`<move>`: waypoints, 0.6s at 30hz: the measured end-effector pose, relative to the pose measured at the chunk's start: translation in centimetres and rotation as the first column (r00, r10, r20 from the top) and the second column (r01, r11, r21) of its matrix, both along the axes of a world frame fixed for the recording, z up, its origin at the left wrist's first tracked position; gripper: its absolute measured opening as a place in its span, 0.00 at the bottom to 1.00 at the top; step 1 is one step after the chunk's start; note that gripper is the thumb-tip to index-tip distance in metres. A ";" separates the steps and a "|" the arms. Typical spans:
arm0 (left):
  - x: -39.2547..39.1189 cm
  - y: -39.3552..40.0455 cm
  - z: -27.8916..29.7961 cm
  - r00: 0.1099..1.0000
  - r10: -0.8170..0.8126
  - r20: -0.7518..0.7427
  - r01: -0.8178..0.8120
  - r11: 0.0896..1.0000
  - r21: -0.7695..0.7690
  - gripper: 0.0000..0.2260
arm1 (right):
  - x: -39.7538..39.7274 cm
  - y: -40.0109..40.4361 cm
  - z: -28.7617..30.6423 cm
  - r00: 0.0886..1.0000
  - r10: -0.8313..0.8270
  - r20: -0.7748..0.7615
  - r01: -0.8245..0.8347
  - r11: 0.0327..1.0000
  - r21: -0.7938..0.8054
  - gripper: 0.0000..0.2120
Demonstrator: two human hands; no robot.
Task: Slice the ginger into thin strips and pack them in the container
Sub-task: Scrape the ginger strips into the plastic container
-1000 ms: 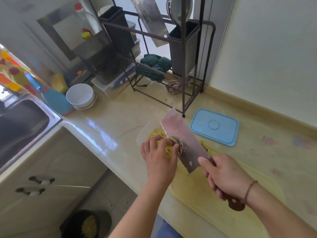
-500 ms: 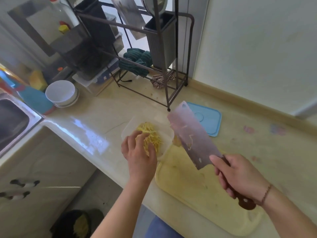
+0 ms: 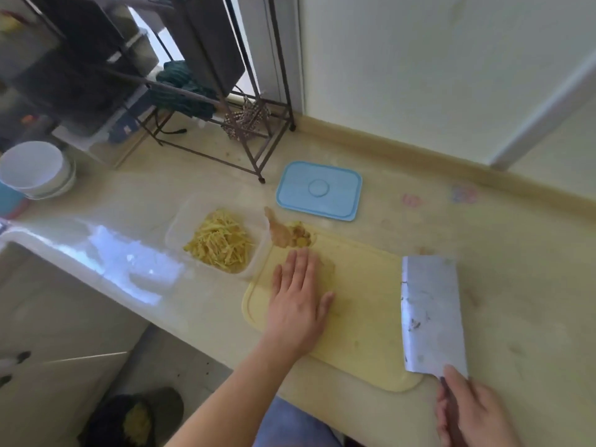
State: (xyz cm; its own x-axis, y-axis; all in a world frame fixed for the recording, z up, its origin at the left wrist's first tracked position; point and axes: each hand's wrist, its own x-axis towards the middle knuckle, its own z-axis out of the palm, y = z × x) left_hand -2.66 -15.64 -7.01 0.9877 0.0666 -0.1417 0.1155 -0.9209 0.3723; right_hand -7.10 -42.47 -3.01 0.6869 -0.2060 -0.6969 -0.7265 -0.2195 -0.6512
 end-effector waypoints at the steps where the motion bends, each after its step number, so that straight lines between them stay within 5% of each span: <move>1: 0.4 -0.4 -0.2 1.000 -0.016 -0.015 0.017 1.000 0.022 0.39 | -0.1 0.3 0.1 0.999 0.046 -0.004 -0.046 0.999 0.001 0.25; 5: 0.7 -1.6 -0.8 0.997 -0.071 -0.025 0.072 0.997 0.032 0.40 | -0.1 2.6 0.9 0.979 0.203 -0.017 -0.203 0.979 -0.005 0.24; 12: 0.0 -4.4 -0.1 0.999 -0.020 -0.027 0.014 0.983 -0.185 0.42 | 0.3 6.8 1.0 0.943 0.333 0.004 -0.333 0.943 0.012 0.26; 18: -0.6 -4.6 -0.3 0.998 -0.040 0.050 0.055 0.937 -0.344 0.34 | 0.6 8.6 0.2 0.904 0.428 -0.009 -0.428 0.903 0.040 0.27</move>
State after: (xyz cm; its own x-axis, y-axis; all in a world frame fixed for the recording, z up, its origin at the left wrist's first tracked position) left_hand -3.22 -20.27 -7.35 0.9939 -0.0266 -0.1068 0.0525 -0.7389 0.6718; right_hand -6.49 -33.91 -2.85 0.6912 0.1308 -0.7107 -0.5791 -0.4881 -0.6530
